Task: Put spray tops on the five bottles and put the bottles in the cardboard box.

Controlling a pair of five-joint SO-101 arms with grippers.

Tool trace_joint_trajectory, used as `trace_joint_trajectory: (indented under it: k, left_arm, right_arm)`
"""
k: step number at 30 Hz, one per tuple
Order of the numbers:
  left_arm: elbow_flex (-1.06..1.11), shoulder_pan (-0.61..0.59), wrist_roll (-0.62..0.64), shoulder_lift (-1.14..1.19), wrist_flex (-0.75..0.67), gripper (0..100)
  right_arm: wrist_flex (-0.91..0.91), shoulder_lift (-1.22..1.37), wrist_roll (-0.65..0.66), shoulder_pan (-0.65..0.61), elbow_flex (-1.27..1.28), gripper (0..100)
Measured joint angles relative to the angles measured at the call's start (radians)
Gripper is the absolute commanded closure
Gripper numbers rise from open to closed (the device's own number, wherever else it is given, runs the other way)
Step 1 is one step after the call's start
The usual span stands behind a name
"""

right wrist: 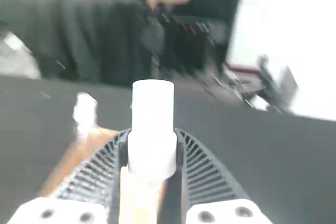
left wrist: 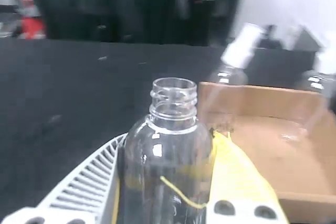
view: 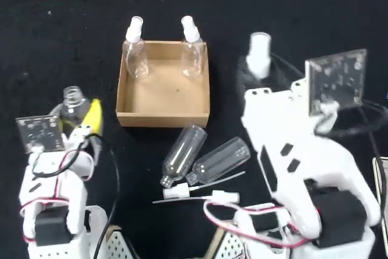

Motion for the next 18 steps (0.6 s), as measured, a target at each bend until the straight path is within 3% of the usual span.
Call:
trace_joint_trajectory:
  k: [9, 14, 18]
  left_arm:
    - [0.147, 0.227, 0.000, -0.002, -0.288, 97]
    - [0.204, 0.304, 0.000, -0.002, -0.339, 97]
    - [0.219, 0.342, 0.000, -0.002, -0.344, 97]
  right_arm:
    - [-0.218, 0.000, -0.161, -0.086, -0.008, 98.7]
    - [-0.391, 0.000, -0.201, -0.109, 0.009, 98.7]
    - [-0.565, -0.002, -0.201, -0.213, 0.104, 98.7]
